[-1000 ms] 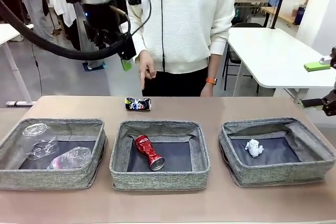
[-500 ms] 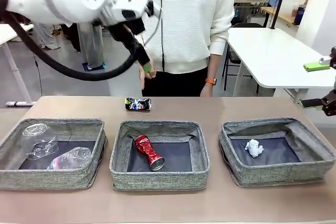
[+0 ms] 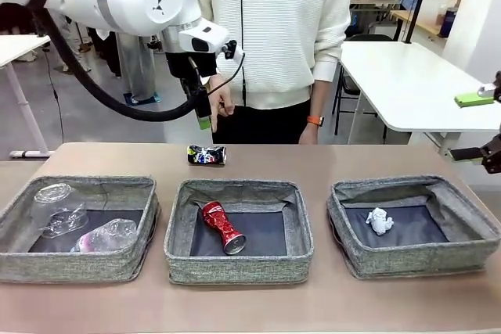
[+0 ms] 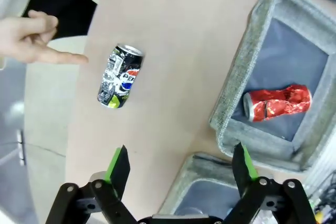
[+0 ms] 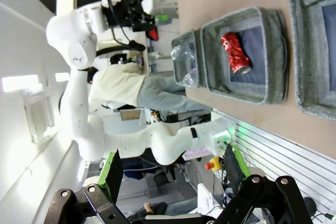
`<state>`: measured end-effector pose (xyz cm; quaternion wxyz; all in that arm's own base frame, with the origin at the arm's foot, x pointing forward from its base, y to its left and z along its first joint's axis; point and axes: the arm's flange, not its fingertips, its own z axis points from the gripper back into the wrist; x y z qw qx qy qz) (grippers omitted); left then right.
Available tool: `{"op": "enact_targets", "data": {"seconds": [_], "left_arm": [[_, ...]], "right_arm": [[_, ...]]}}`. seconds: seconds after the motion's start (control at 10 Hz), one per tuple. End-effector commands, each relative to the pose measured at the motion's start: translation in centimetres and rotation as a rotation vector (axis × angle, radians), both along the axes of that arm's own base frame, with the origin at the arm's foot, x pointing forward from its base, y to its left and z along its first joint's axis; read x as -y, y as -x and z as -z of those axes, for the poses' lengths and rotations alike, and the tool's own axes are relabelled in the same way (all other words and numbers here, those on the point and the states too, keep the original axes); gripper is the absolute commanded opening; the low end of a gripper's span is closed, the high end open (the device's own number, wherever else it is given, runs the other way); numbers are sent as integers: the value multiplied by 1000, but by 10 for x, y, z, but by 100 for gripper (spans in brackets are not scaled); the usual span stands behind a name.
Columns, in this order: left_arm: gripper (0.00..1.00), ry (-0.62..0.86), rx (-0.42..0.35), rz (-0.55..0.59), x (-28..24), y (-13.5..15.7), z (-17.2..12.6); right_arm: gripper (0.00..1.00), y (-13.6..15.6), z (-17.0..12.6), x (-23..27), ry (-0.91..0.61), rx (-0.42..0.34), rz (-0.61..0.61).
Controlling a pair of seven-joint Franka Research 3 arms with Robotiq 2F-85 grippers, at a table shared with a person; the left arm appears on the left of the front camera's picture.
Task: Sort the waste into the appropriate baskets.
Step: Pick up the waste item pointed out by the person.
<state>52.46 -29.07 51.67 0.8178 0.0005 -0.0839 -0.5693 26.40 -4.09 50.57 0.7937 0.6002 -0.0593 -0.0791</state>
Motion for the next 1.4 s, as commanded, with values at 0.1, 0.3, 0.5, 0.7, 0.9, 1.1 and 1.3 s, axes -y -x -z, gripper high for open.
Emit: {"op": "enact_targets", "data": {"seconds": [0.1,0.3,0.5,0.7,0.9,1.1,1.3], "left_arm": [[100,60,-22,206,-23,-44,34],[100,53,-16,359,-30,-61,62],[100,66,34,307,-35,-79,87],[100,41,30,202,-38,-107,121],[100,71,9,182,-37,-129,148],[100,62,-2,144,-36,-149,171],[100,63,-31,112,-40,-159,185]], "right_arm": [[100,-1,-1,-2,-18,17,-4],[100,-1,-1,-2,-18,17,-4],[100,-1,-1,-2,-18,17,-4],[100,-1,-1,-2,-18,17,-4],[100,-1,-1,-2,-18,17,-4],[100,-1,-1,-2,-18,17,-4],[100,-1,-1,-2,-18,17,-4]]}}
